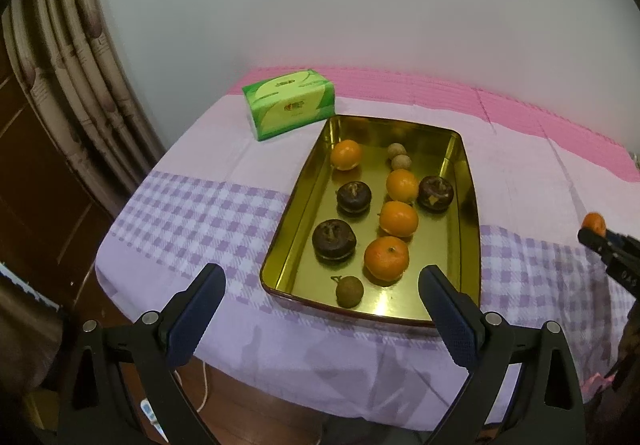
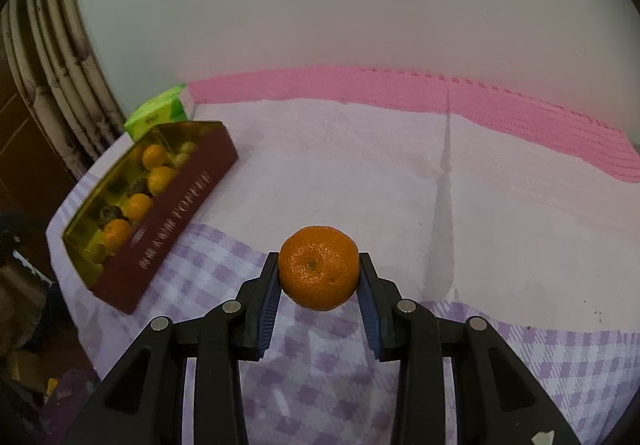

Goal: Organize fruits
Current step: 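Carry the mandarin over the tray with the right gripper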

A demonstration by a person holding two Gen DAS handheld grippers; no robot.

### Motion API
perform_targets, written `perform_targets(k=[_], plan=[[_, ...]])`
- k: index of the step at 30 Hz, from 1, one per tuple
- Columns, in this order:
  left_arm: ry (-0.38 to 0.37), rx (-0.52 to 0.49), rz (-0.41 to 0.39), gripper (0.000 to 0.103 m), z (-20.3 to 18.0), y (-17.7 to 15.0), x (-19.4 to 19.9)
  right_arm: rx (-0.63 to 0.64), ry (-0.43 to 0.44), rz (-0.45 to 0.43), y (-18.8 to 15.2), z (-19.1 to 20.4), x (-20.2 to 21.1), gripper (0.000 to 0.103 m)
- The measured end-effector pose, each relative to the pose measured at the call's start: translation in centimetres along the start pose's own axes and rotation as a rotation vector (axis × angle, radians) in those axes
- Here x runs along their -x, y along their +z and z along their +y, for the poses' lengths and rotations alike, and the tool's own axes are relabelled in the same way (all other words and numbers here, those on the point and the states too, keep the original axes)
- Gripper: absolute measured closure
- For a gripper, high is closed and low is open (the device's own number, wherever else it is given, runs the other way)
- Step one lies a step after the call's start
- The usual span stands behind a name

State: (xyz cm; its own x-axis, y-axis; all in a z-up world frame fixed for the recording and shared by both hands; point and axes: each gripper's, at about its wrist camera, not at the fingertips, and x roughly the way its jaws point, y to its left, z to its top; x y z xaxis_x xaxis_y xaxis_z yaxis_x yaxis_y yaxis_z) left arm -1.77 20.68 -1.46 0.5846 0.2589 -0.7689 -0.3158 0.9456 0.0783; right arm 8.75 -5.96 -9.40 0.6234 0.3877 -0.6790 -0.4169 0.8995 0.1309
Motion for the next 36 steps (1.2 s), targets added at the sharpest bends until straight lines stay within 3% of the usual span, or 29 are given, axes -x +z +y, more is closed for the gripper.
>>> perform_targets(k=[10,19,27,36], plan=[[-0.068,0.036,0.005,0.006,0.8,0.0,-0.3,0.075,0.155,-0.063,2.8,6.3,3.0,0.07],[-0.065,0.044,-0.026,0.006,2.3,0.6,0.0,0.145,0.325,-0.023,4.4,13.3,1.4,0.07],[-0.002,0.01,-0.087,0.006,2.6,1.0,1.0,0.241,0.326,0.04,4.5,17.1,-2.5,0.069],[0.024,0.001,-0.095,0.006,2.8,1.2,0.7,0.278,0.273,0.097,4.3,17.6,-6.3,0.069]])
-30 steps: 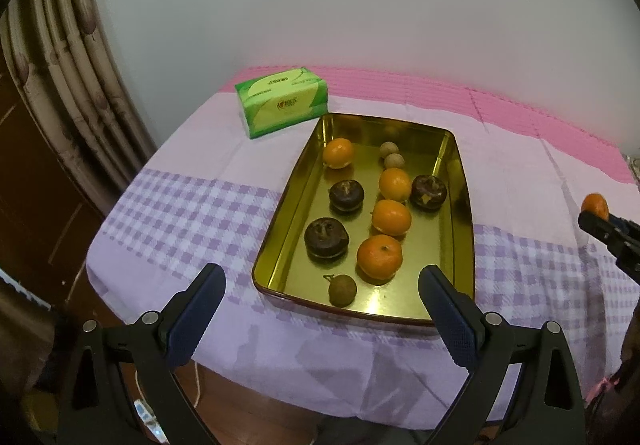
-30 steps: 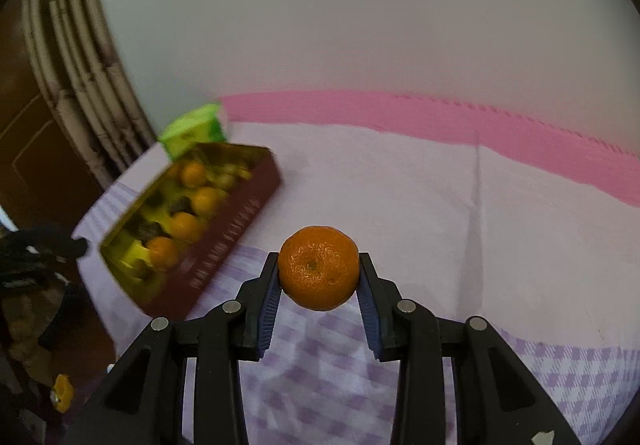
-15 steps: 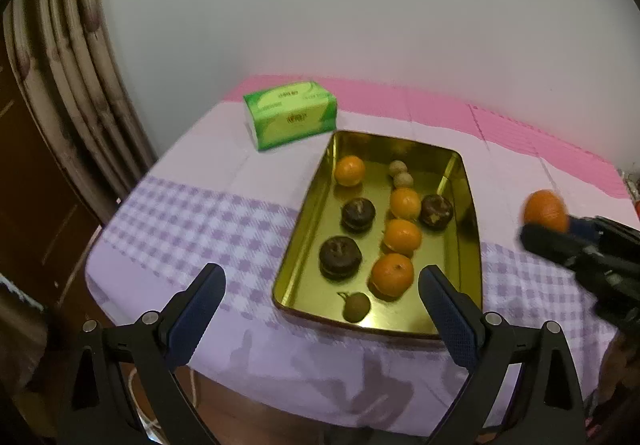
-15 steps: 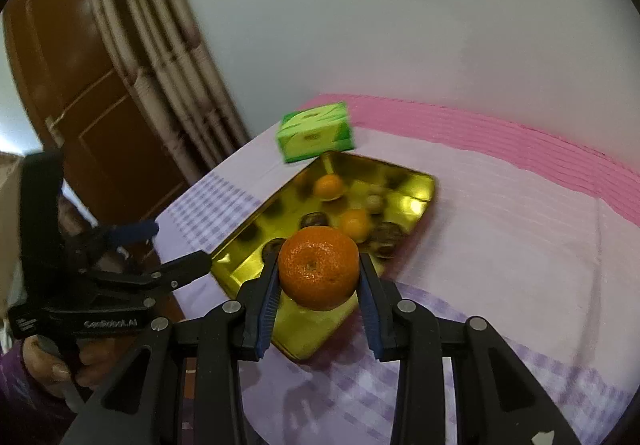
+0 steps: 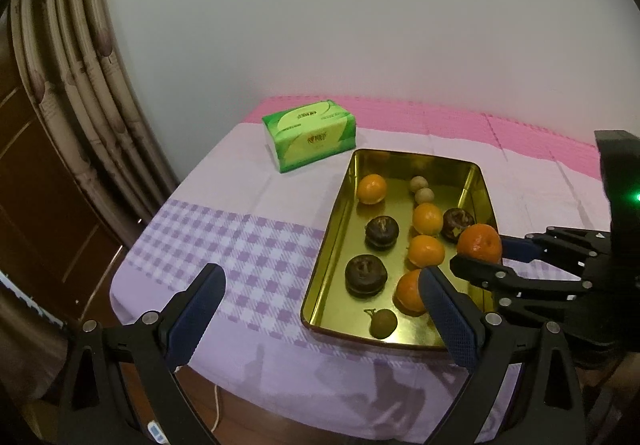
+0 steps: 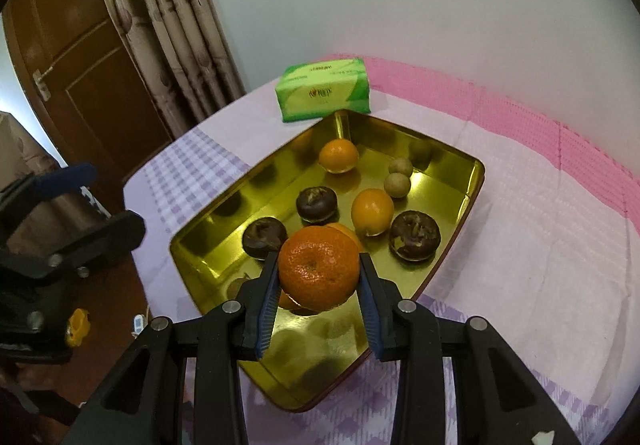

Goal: Organize fruits
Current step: 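Carry the mandarin over the tray with the right gripper, then lower the mandarin into the tray and open the right gripper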

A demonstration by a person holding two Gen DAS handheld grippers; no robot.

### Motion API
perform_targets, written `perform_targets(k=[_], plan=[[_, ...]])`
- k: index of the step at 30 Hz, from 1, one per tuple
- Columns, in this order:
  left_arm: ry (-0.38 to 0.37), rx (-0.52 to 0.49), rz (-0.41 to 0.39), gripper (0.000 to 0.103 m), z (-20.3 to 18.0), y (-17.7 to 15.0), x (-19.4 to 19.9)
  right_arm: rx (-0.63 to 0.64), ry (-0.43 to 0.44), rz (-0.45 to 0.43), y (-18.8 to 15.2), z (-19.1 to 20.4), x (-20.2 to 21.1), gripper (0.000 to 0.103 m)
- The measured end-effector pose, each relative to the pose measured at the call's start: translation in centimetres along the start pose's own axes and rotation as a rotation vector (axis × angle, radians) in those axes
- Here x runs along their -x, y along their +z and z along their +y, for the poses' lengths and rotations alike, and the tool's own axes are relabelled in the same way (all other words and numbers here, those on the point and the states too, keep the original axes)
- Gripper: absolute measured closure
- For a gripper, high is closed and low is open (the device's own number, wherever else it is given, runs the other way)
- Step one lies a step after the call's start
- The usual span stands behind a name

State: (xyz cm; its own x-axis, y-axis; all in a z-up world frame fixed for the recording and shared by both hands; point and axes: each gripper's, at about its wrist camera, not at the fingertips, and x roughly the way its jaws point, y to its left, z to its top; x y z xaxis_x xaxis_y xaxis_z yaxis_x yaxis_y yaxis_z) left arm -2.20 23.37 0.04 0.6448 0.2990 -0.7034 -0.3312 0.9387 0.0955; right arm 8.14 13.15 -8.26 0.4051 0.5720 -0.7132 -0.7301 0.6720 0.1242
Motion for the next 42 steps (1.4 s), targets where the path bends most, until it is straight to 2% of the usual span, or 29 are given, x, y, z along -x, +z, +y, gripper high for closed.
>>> perform_targets(k=[10,19,29,31,33,36,40,42], plan=[[-0.007,0.064,-0.008,0.006,1.2,0.1,0.0,0.011,-0.029,0.033,-0.6,-0.2,-1.7,0.068],[0.019,0.051,-0.018,0.006,1.0,0.1,0.0,0.0,-0.035,0.035,-0.8,-0.4,-1.9,0.066],[0.042,0.041,-0.041,0.006,0.8,0.1,0.3,-0.016,-0.031,-0.072,-0.1,0.3,1.3,0.065],[0.052,0.036,-0.059,0.006,0.7,0.1,0.7,-0.013,-0.047,-0.133,-0.2,0.9,3.0,0.059],[0.055,0.03,-0.076,0.006,0.5,0.2,1.1,-0.014,-0.068,-0.185,-0.4,1.4,4.7,0.042],[0.038,0.035,-0.107,0.006,0.5,0.3,2.0,-0.02,-0.115,-0.295,-0.9,2.3,7.9,0.023],[0.035,0.064,-0.174,0.001,0.9,0.5,4.0,0.002,-0.169,-0.389,-1.4,3.4,11.2,0.016],[0.009,0.084,-0.208,0.001,1.2,0.6,5.4,0.008,-0.178,-0.414,-1.6,3.6,12.4,0.012]])
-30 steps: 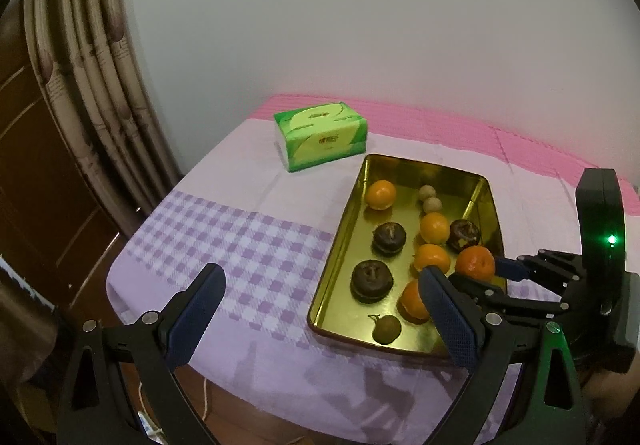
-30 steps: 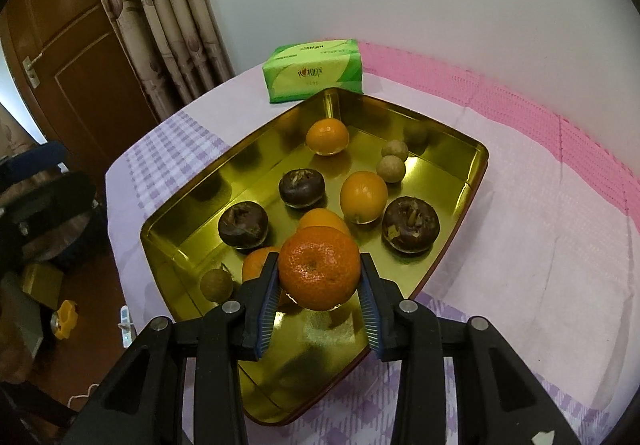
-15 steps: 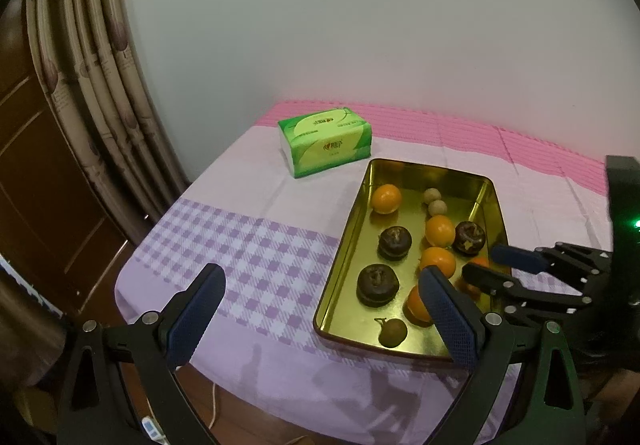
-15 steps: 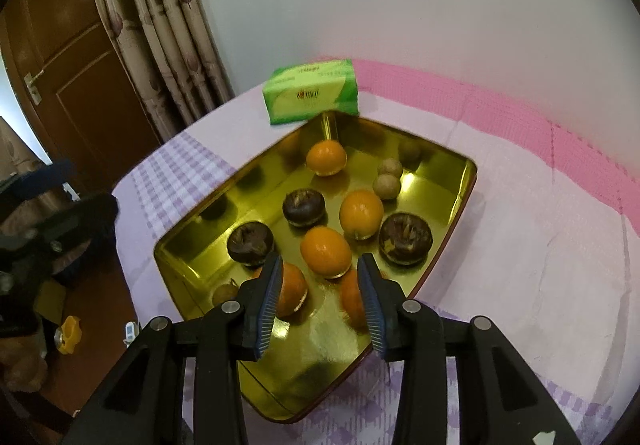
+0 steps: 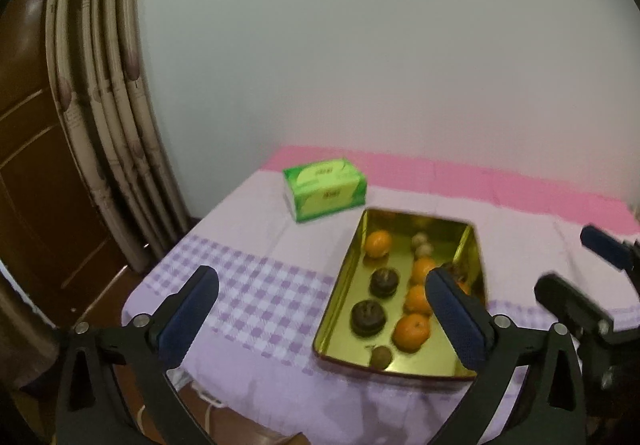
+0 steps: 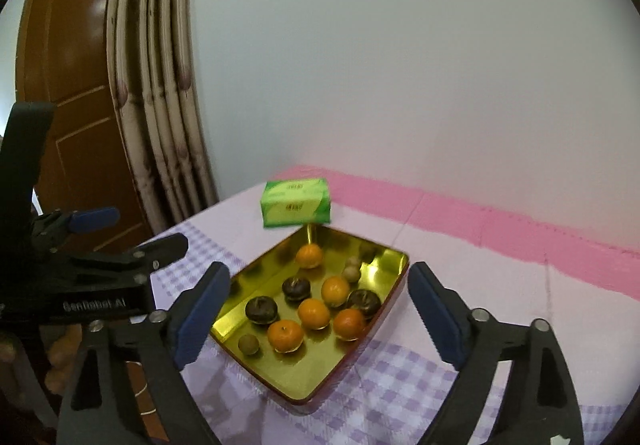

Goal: Organize fruits

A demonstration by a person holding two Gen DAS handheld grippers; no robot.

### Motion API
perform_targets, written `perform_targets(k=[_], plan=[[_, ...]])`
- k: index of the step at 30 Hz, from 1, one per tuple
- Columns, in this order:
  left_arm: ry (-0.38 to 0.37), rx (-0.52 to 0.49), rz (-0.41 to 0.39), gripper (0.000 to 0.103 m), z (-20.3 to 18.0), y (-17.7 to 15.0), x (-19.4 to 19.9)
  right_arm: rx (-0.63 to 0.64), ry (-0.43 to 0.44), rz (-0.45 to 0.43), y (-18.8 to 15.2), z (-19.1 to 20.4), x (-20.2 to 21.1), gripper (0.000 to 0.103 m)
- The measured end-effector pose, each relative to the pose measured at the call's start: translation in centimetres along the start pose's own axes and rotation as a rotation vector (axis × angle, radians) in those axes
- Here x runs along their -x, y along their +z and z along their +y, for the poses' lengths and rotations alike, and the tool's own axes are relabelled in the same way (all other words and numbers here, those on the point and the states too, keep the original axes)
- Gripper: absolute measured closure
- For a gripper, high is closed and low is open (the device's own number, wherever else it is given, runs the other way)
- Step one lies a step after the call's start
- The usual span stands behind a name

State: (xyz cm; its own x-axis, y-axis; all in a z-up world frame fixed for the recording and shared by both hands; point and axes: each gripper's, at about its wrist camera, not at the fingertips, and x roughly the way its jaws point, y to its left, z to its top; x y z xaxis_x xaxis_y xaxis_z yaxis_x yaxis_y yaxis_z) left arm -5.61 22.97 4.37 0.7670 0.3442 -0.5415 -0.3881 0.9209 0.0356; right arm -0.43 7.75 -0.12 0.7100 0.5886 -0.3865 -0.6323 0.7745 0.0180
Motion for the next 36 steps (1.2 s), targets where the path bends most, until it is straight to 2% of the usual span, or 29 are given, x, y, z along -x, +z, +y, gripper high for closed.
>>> perform_targets(k=[5,9,14,22,31,36], plan=[[-0.018,-0.007,-0.081,0.0,-0.5,1.0,2.9,0.011,-0.011,-0.045,0.3,0.2,2.6,0.01],[-0.021,-0.03,-0.098,0.0,-1.2,1.5,4.4,0.011,-0.018,-0.078,0.6,0.1,4.4,0.009],[-0.08,-0.006,-0.118,0.0,-1.2,1.8,6.0,0.008,-0.043,-0.111,0.9,-0.1,6.3,0.007],[-0.09,-0.007,-0.112,0.0,-1.5,1.8,6.7,0.013,-0.086,-0.137,0.7,0.4,7.8,0.003],[-0.078,-0.021,-0.099,0.0,-1.9,0.9,6.5,-0.013,-0.174,-0.182,0.5,0.7,9.0,0.001],[-0.087,-0.008,-0.077,0.0,-1.8,0.4,5.9,-0.019,-0.25,-0.191,0.3,0.9,9.1,0.001]])
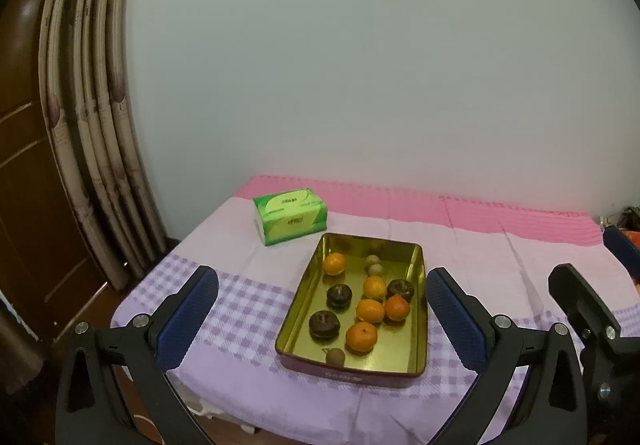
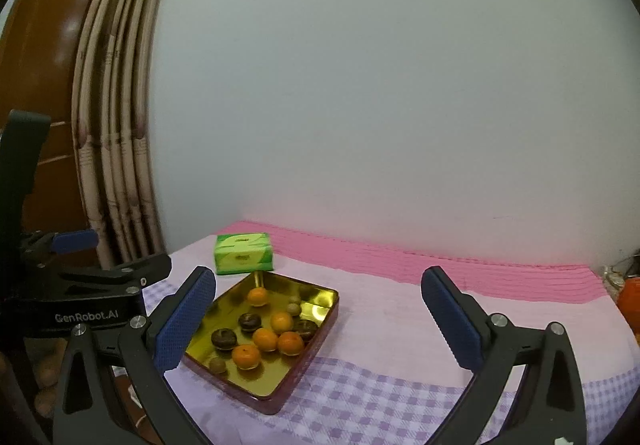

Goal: Organize fruits

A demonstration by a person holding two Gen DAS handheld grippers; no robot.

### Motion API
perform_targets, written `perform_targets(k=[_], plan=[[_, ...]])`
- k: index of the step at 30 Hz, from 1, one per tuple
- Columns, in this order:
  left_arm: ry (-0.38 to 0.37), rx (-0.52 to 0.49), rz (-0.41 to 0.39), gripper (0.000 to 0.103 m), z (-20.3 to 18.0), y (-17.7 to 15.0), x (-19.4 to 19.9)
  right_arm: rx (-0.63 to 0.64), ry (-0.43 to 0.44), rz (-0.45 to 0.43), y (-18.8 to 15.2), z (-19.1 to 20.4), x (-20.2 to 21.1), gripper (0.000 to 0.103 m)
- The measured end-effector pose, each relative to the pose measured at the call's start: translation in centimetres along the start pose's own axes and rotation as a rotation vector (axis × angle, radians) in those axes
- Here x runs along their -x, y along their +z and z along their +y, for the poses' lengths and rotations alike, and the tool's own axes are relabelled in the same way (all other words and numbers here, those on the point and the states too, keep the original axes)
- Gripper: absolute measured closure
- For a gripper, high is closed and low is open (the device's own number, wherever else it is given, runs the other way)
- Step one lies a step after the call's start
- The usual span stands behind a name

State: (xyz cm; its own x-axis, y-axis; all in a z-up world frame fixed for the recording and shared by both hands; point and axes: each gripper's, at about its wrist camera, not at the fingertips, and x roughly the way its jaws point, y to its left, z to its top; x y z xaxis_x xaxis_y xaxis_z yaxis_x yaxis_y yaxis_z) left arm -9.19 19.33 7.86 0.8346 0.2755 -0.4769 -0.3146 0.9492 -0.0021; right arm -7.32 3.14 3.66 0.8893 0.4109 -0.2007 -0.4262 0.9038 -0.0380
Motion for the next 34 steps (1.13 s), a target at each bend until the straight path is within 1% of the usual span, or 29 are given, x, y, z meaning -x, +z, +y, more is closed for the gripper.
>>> perform_targets(k=[6,16,23,25,28,30,32,34], plan=[[-0.003,-0.001,0.017,0.0,0.0,-0.3,-0.7,0.005,-0.013,-0.003,-0.1,0.3,0.2,0.001],[-0.002,0.018,0.046,0.0,0.5,-0.5,-1.5,0.013,0.006,0.023,-0.4,0.8,-0.1,0.001],[0.001,0.0,0.053,0.0,0.3,-0.7,-1.9,0.015,0.016,0.047,-0.9,0.7,-0.5,0.001],[0.014,-0.01,0.053,0.0,0.2,-0.9,-2.1,0.007,0.02,0.061,-1.1,0.3,-0.8,0.001],[0.028,-0.025,0.044,0.0,0.0,-1.2,-2.2,-0.015,0.032,0.106,-1.7,-1.5,-2.1,0.001],[0.032,-0.028,0.05,0.0,-0.1,-1.3,-2.4,-0.01,0.037,0.164,-2.6,-3.7,-3.9,0.001],[0.042,-0.032,0.058,0.0,-0.1,-1.4,-2.7,0.004,0.0,0.235,-4.0,-6.5,-6.1,0.001],[0.045,-0.034,0.071,0.0,-0.1,-1.5,-3.1,0.011,-0.023,0.336,-5.7,-9.6,-8.6,0.001]])
